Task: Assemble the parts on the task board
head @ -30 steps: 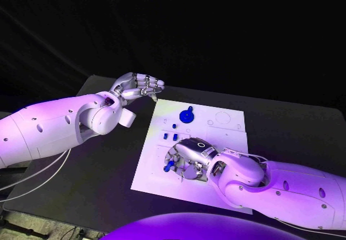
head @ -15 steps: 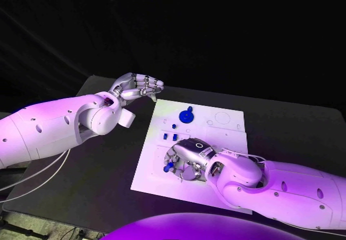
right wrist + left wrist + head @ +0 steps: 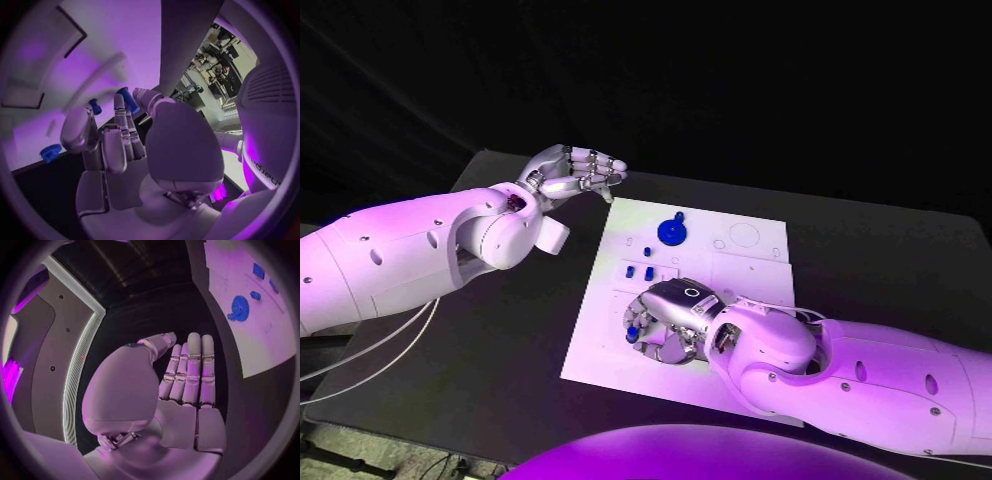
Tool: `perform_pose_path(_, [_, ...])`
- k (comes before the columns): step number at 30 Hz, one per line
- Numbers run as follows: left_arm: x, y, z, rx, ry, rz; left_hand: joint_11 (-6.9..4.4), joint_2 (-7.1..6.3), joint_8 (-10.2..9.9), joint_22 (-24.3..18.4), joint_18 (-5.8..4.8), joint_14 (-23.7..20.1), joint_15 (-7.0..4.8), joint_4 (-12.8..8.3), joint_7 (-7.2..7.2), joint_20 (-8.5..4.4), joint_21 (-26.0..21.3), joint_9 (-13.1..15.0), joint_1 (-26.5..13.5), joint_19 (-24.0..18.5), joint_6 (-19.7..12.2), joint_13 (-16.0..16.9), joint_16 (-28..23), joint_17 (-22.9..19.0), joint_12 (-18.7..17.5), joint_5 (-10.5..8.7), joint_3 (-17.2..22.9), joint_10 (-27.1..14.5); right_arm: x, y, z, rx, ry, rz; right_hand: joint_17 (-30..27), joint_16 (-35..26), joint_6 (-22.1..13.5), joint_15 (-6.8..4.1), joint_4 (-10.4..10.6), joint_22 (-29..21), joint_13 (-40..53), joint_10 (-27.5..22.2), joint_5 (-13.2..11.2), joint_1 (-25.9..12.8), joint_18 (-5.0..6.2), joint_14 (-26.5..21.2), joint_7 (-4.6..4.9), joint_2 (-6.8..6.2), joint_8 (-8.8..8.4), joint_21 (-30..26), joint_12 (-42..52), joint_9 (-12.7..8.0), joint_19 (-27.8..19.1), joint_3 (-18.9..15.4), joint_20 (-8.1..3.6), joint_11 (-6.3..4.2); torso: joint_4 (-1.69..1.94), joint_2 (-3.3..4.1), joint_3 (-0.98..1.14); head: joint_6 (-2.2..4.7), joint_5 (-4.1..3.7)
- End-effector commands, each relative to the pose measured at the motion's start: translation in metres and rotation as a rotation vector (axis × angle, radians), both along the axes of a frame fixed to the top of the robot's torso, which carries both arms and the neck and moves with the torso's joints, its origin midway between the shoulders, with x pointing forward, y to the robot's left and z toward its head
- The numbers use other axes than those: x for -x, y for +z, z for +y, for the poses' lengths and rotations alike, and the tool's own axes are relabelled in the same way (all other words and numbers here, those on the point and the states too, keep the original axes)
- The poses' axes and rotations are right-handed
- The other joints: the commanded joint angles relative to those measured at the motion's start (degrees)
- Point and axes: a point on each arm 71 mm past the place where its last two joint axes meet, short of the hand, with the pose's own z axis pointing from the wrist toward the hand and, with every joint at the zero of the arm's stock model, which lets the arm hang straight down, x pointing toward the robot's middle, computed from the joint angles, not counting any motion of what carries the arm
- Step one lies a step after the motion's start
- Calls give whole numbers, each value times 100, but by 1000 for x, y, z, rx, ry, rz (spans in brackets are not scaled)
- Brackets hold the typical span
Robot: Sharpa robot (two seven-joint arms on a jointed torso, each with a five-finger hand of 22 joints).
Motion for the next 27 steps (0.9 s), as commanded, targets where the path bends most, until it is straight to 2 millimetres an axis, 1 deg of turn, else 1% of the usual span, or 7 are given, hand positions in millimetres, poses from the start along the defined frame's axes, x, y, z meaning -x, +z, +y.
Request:
perform_pose_path(1, [1, 1, -2, 9, -19, 0, 5, 57, -1, 5, 66, -18, 11, -34, 30, -6, 35, -5, 10, -28, 3, -4, -25, -9, 13, 33, -2, -46, 0, -1, -1, 17, -8, -4, -4, 4, -131, 45, -23, 732, 10, -59, 10, 5, -16, 177, 21, -34, -97, -39, -12, -42, 2, -96, 26, 19, -1, 1, 7, 12, -5])
perform_pose_path(5, [1, 1, -2, 9, -19, 1, 6, 58, -1, 6, 65, -18, 11, -35, 30, -6, 35, -5, 9, -30, 3, -4, -26, -9, 13, 33, -2, -49, -1, 0, -3, -3, -25, -15, -2, 5, -330, 29, -43, 738, 17, -83, 18, 30, -17, 177, 22, -21, -237, -34, -2, -106, 13, -221, 18, -1, -1, 4, 9, 19, -9])
perform_pose_path(15, [1, 1, -1, 8, -18, 2, 6, 58, 0, 7, 65, -20, 12, -37, 29, -5, 36, -6, 8, -33, 3, -5, -28, -9, 13, 33, -2, -54, 0, 9, -12, -81, -57, -47, -8, 4, -410, 19, -43, 749, 26, -76, 22, 55, -23, 176, 4, -14, -294, -3, 15, -132, 28, -299, 11, -15, -3, 2, 16, 35, -16])
perform_pose_path(20, [1, 0, -1, 7, -18, 3, 6, 58, 0, 7, 65, -20, 12, -37, 29, -5, 36, -6, 8, -33, 3, -5, -28, -9, 13, 33, -2, -54, -4, 27, -32, -198, -109, -67, 15, 13, -307, -16, -39, 751, 76, 80, 34, 148, -19, 184, -2, 23, -263, -22, 118, -128, 34, -371, -15, -55, -10, -8, 10, 60, -69])
perform_pose_path(25, [1, -1, 1, 4, -16, 7, 7, 56, 1, 8, 65, -24, 14, -39, 29, -4, 36, -6, 5, -37, 2, -6, -31, -10, 12, 32, -4, -62, -23, 43, -77, -254, -269, 53, 115, 59, 83, 6, 65, 770, 231, 433, 14, 78, -30, 211, 43, -2, -75, 8, 370, -74, 51, -460, -6, -31, -15, -20, -1, 99, -281])
perform_pose_path(26, [1, -2, 1, 4, -15, 8, 7, 56, 1, 8, 65, -24, 14, -39, 29, -4, 36, -6, 5, -37, 2, -6, -31, -10, 12, 32, -4, -62, -28, 44, -88, -248, -308, 94, 168, 82, 124, -8, 81, 785, 298, 547, 9, 60, -36, 223, 25, -13, -48, 56, 467, -67, 68, -510, -12, -55, -32, -36, -10, 92, -328])
perform_pose_path(27, [2, -2, 2, 3, -14, 9, 7, 56, 1, 8, 65, -24, 14, -39, 29, -4, 36, -6, 5, -37, 2, -6, -31, -10, 12, 32, -4, -62, -31, 45, -100, -242, -344, 130, 376, 168, 211, -59, 161, 822, 502, 832, -13, -89, -51, 269, -50, -25, 50, 168, 762, -27, 107, -694, -41, -128, -40, -44, -14, 86, -367])
